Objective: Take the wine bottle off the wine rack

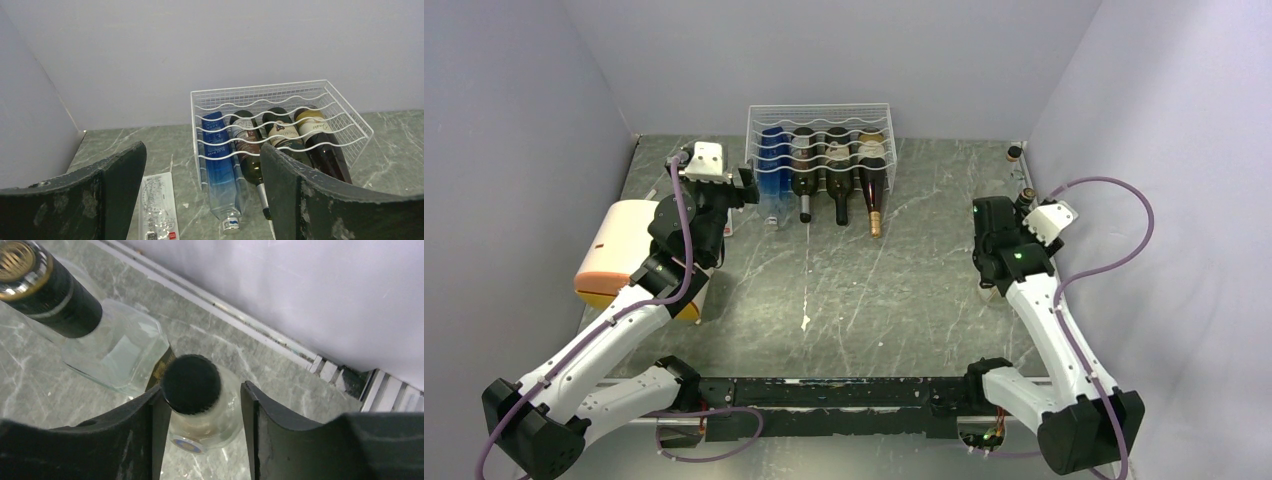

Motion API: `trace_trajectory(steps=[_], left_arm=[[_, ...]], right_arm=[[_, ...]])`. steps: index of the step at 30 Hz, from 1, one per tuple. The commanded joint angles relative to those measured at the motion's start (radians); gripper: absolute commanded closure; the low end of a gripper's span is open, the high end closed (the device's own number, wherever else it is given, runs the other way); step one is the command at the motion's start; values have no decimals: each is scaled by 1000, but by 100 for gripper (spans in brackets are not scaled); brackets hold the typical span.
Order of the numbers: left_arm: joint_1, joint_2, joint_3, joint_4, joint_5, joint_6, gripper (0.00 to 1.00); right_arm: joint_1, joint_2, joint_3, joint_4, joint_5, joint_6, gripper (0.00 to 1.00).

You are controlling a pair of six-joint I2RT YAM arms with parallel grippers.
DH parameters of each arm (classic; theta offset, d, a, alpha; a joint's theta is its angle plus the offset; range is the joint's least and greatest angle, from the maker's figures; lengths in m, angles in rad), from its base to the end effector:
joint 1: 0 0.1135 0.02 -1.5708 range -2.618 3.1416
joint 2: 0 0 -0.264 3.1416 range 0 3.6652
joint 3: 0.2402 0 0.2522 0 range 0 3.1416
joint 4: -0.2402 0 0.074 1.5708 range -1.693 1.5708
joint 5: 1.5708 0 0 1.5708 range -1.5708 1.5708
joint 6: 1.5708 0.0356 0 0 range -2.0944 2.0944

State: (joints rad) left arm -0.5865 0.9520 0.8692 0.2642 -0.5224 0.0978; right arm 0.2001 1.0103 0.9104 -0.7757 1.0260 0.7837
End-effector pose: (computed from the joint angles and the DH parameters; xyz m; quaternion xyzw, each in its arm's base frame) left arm 0.1923 -0.1065 0.3870 0.0206 0.6492 -0.0192 0.7601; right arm 0.1909 0.0076 0.3014 0.3958 0.7364 -0.2666 0.4795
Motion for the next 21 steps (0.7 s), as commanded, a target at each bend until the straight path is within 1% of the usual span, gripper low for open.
trace_trajectory(steps=[1,2,3,6,8,9,11,12,15,17,18,21], left_arm=[[-5,-10,12,22,-1,1,13],[-5,-10,13,20,1,-1,13],[-5,-10,14,19,3,-2,13],[-5,-10,14,18,4,-4,13],[-5,-10,14,17,2,-5,13],[-5,-10,16,17,4,-6,13],[-4,-10,14,15,7,-9,13],[-5,-10,15,14,8,-10,13],[-6,-10,17,11,9,-14,13],[-5,-10,18,10,10,-16,13],[-5,-8,17,10,10,-16,13],[-6,-8,19,9,10,-19,13]], right_arm=[[-7,-63,83,23,67,-23,33],[-8,-72,101,21,61,-35,26],[-8,-81,131,23,52,-49,22],[-7,-114,176,33,-4,-106,16],[-6,-138,203,61,-76,-179,15],[-7,-153,213,88,-135,-234,13],[-6,-190,232,156,-324,-387,10],[-6,-220,236,191,-454,-449,8],[-6,-283,213,331,-837,-562,6],[-6,-291,191,388,-1054,-573,3],[-7,-279,186,404,-1131,-562,1],[-6,-201,161,438,-1347,-487,0]])
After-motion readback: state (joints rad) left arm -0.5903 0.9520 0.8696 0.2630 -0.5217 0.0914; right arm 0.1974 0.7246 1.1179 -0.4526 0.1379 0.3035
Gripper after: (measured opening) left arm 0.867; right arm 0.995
